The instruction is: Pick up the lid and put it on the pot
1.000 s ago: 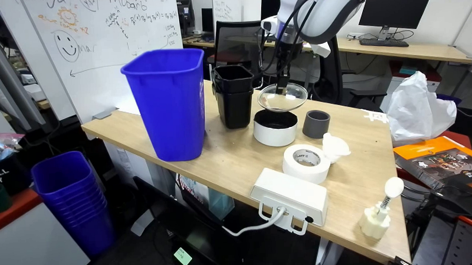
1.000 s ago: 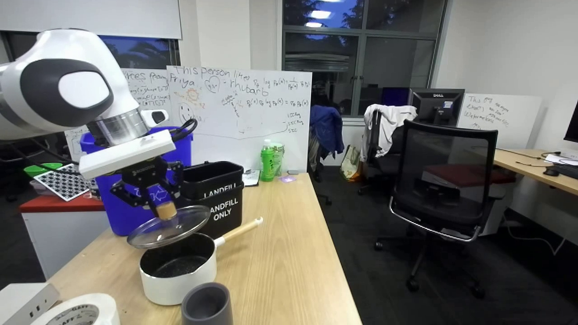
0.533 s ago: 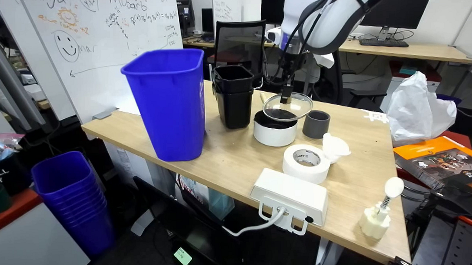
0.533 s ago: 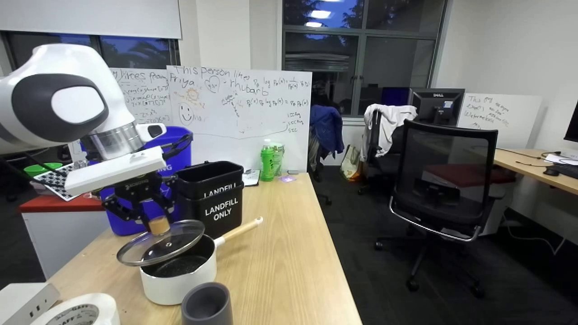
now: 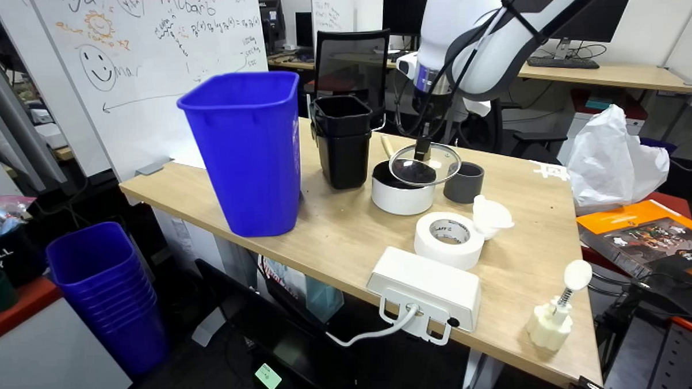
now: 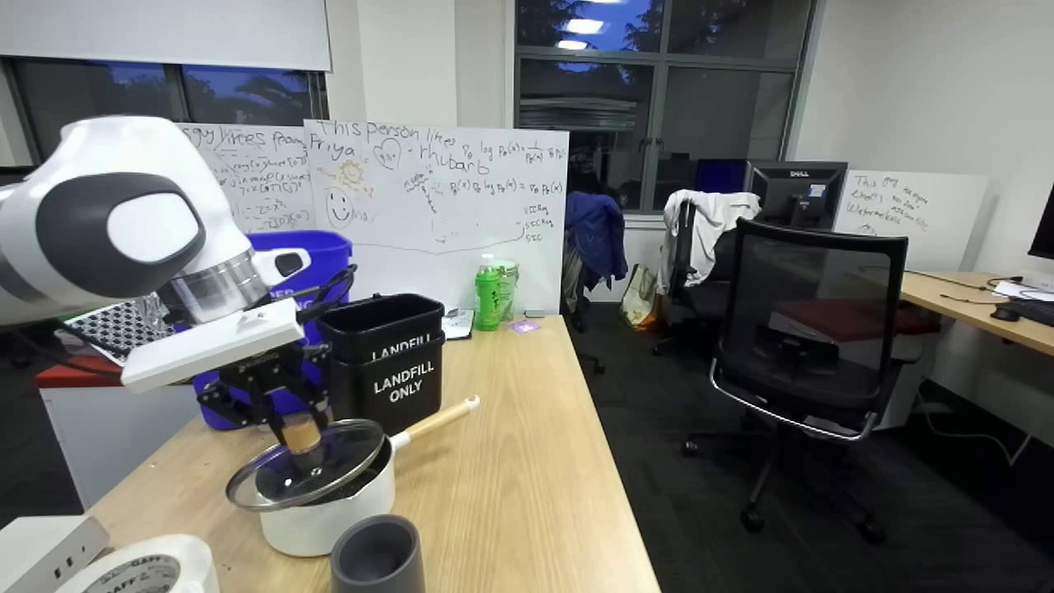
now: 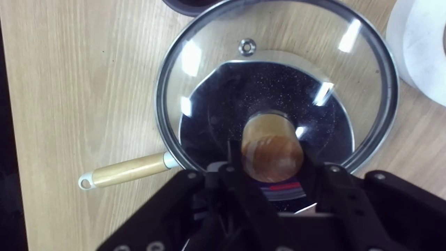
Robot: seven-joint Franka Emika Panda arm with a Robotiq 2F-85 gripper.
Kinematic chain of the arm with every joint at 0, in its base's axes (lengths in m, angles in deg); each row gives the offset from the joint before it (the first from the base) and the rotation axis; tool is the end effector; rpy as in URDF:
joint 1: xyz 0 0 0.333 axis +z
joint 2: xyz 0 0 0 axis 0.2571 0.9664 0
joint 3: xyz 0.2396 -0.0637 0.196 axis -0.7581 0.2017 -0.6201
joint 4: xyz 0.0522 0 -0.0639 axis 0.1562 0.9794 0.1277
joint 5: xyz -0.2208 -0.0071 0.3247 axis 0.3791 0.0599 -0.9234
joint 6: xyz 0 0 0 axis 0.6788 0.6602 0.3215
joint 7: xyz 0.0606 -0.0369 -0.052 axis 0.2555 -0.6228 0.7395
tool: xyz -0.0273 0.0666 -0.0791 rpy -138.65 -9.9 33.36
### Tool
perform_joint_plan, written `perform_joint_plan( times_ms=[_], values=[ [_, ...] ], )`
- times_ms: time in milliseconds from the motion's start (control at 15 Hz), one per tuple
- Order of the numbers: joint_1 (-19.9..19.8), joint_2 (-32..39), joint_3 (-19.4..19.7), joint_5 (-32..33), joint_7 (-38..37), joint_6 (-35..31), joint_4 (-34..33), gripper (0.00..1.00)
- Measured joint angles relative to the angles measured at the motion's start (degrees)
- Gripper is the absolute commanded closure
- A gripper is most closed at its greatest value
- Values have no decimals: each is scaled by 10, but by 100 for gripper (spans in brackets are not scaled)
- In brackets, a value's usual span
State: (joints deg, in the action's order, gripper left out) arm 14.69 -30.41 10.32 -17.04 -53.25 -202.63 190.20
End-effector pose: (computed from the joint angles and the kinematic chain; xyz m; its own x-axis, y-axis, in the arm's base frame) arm 0.6144 -0.0031 0.2766 0.7703 0.6337 0.0708 0.5929 -0.7527 0.2862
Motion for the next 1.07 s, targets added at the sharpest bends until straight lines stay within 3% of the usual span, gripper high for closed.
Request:
perform_joint_plan(
  times_ms=[400, 1067],
  values=[
    [6, 34, -2, 0, -19, -47, -14, 83],
    [6, 55, -6, -11, -20, -49, -49, 83]
  ],
)
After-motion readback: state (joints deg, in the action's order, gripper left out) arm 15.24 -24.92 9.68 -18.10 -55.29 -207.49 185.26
